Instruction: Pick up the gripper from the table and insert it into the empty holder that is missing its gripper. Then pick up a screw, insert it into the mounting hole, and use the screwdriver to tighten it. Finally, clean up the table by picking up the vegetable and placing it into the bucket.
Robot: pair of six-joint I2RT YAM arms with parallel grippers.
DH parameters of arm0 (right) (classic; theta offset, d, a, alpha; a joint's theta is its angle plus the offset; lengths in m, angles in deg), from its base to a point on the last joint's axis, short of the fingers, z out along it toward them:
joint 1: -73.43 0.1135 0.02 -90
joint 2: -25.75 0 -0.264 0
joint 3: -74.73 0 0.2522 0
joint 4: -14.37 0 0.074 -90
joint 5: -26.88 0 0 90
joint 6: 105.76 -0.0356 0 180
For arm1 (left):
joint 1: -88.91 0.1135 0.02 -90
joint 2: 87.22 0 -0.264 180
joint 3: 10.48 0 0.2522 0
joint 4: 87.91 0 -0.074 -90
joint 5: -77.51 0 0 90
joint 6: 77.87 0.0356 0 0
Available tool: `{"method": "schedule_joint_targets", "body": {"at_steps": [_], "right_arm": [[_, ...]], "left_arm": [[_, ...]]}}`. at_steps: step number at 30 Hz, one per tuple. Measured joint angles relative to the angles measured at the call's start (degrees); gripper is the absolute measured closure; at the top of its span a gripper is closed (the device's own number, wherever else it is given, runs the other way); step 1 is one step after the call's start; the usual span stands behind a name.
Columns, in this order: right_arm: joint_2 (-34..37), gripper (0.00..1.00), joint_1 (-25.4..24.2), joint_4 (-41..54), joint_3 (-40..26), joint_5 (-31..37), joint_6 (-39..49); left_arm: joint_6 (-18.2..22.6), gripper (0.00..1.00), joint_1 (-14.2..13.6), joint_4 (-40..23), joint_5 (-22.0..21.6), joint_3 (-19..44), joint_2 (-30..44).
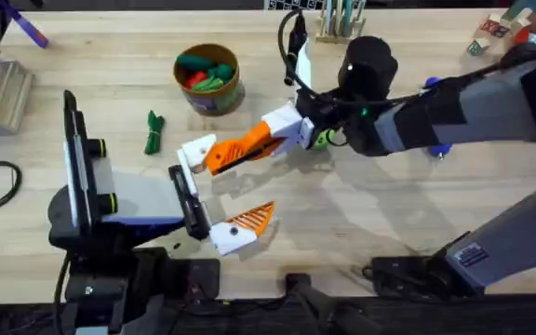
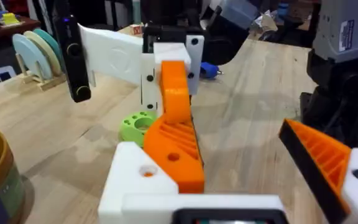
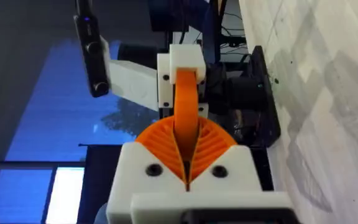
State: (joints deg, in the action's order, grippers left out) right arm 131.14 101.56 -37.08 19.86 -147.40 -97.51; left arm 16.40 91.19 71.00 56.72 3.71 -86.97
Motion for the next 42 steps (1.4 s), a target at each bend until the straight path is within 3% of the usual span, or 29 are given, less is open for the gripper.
{"method": "schedule_joint_targets", "body": {"at_steps": [42], "right_arm": [[0.0, 0.992, 3.57, -0.24, -0.02, 8.5, -0.31]], "left_arm": [[-0.24, 0.015, 0.11, 0.02, -0.48, 0.0, 0.0]]}}
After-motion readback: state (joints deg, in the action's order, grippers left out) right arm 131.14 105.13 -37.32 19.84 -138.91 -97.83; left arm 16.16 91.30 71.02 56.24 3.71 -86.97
